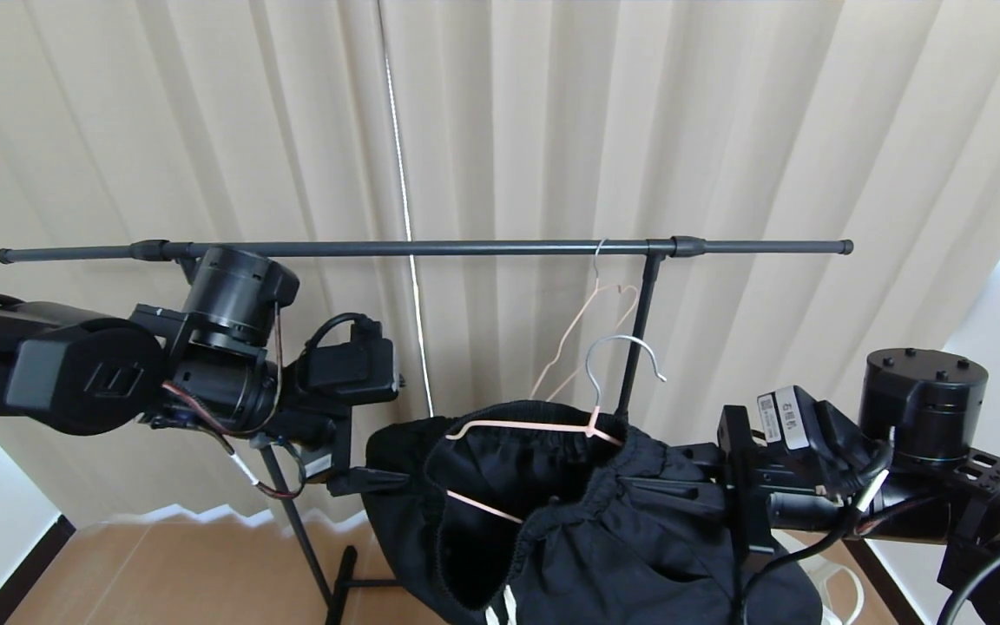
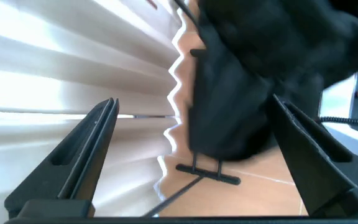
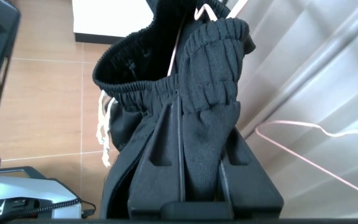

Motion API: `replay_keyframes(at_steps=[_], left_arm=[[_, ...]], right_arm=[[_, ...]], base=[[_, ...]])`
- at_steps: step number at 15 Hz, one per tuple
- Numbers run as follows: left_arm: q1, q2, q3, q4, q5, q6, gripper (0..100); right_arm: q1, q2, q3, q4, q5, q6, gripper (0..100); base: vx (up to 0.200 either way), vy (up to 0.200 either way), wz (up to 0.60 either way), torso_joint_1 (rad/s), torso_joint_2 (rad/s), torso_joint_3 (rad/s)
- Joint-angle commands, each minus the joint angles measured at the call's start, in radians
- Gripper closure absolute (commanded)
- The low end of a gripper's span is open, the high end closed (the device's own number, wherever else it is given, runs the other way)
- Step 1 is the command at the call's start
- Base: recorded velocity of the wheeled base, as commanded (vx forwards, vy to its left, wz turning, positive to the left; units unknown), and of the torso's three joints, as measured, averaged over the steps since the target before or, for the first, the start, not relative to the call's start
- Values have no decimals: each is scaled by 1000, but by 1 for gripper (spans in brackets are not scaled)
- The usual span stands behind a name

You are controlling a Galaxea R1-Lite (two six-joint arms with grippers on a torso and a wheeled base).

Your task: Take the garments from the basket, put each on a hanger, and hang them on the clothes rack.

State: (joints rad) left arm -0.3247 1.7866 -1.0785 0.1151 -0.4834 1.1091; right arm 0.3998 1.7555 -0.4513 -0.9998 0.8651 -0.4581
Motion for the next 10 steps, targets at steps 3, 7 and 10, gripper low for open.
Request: replay_keyframes(at_steps=[3, 7, 10], left_arm=[[-43, 73, -80, 0, -6, -57, 0], [-93, 96, -129, 0, -78, -164, 0], [-120, 105, -133, 0, -101, -204, 0]], right_arm=[[1, -14, 11, 0, 31, -1, 100], [1, -13, 11, 0, 32, -2, 100], [1, -14, 9, 0, 32, -2, 100]], base=[[0, 0, 0, 0, 0, 0], [0, 0, 0, 0, 0, 0], [0, 0, 0, 0, 0, 0]])
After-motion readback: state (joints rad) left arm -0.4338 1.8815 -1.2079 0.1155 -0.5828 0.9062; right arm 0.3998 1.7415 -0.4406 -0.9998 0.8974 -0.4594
